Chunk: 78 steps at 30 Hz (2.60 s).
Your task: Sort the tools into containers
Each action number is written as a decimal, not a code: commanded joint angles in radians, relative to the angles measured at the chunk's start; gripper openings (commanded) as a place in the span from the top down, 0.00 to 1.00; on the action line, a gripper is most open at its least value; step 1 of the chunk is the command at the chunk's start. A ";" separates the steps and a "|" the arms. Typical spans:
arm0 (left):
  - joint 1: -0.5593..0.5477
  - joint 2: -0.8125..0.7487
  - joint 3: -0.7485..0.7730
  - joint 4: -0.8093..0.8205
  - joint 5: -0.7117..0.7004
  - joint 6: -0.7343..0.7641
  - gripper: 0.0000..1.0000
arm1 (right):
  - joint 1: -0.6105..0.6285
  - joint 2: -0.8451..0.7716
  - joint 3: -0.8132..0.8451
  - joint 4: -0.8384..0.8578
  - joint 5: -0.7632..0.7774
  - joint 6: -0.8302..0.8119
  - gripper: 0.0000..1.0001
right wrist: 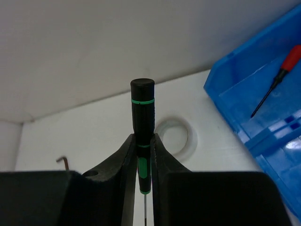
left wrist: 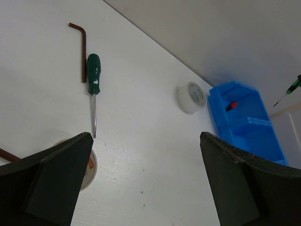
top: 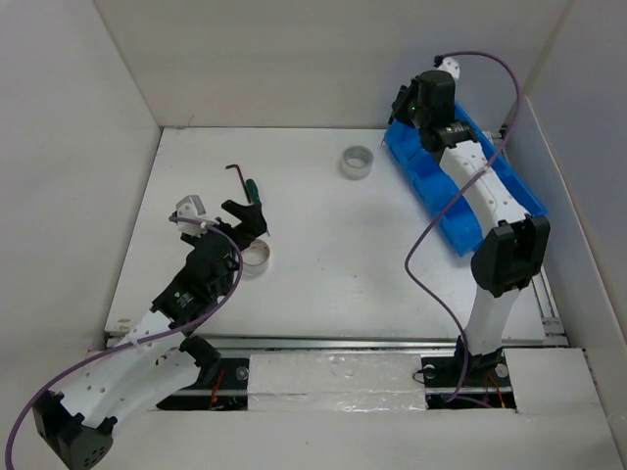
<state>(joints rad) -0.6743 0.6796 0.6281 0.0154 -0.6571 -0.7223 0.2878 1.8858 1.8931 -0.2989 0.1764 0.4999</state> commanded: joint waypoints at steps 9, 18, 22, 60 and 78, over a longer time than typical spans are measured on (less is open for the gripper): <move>-0.005 0.006 0.002 0.049 0.036 0.029 0.01 | -0.145 0.228 0.101 0.179 0.130 0.445 1.00; -0.005 -0.008 0.004 0.051 0.043 0.040 0.01 | -0.222 0.302 0.096 0.230 0.241 0.517 1.00; -0.025 -0.015 0.005 0.054 0.025 0.050 0.01 | -0.268 0.369 0.147 0.216 0.203 0.531 1.00; -0.034 -0.018 -0.011 0.031 -0.093 0.021 0.01 | -0.104 0.301 0.108 0.572 -0.613 0.106 0.33; 0.016 -0.156 -0.076 -0.003 -0.154 -0.060 0.01 | 0.306 0.581 0.440 0.118 -0.560 -0.253 0.19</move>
<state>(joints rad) -0.6605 0.5743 0.5667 -0.0074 -0.7948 -0.7647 0.5957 2.4931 2.3051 -0.1478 -0.4507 0.3130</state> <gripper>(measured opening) 0.986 0.805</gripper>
